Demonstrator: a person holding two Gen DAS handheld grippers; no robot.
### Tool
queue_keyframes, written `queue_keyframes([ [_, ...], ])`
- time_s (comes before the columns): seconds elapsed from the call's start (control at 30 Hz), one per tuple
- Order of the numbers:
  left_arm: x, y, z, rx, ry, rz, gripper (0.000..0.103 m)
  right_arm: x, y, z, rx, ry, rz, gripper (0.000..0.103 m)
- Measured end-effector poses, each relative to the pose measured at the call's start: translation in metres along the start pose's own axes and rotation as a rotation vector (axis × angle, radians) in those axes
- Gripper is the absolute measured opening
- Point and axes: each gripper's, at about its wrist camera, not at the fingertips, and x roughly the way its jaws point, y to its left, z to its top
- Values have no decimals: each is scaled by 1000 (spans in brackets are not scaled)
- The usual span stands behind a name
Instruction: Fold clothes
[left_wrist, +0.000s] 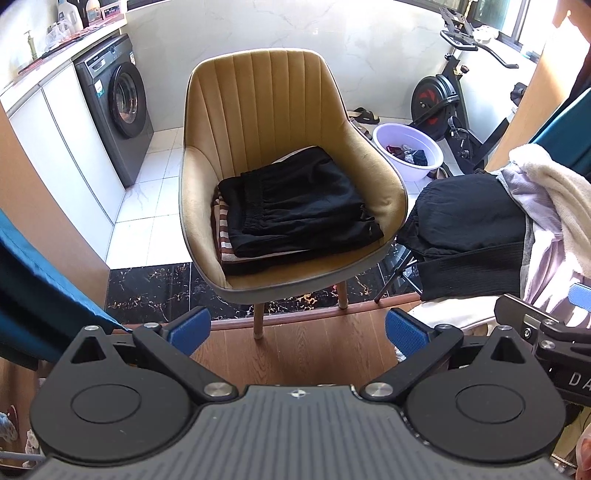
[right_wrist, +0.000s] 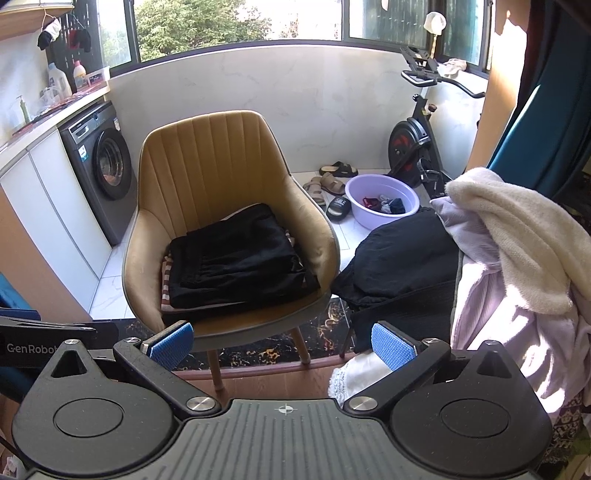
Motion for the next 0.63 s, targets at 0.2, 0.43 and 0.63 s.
queue_keyframes([
  [0.2, 0, -4, -2, 19, 4, -8, 103, -1, -2, -1, 3, -10, 0, 102],
  [0.43, -2, -7, -2, 35, -1, -17, 103, -1, -3, -3, 8, -2, -10, 102],
  [0.63, -2, -7, -2, 45, 0, -26, 103, -2, -4, -4, 17, 1, -14, 102],
])
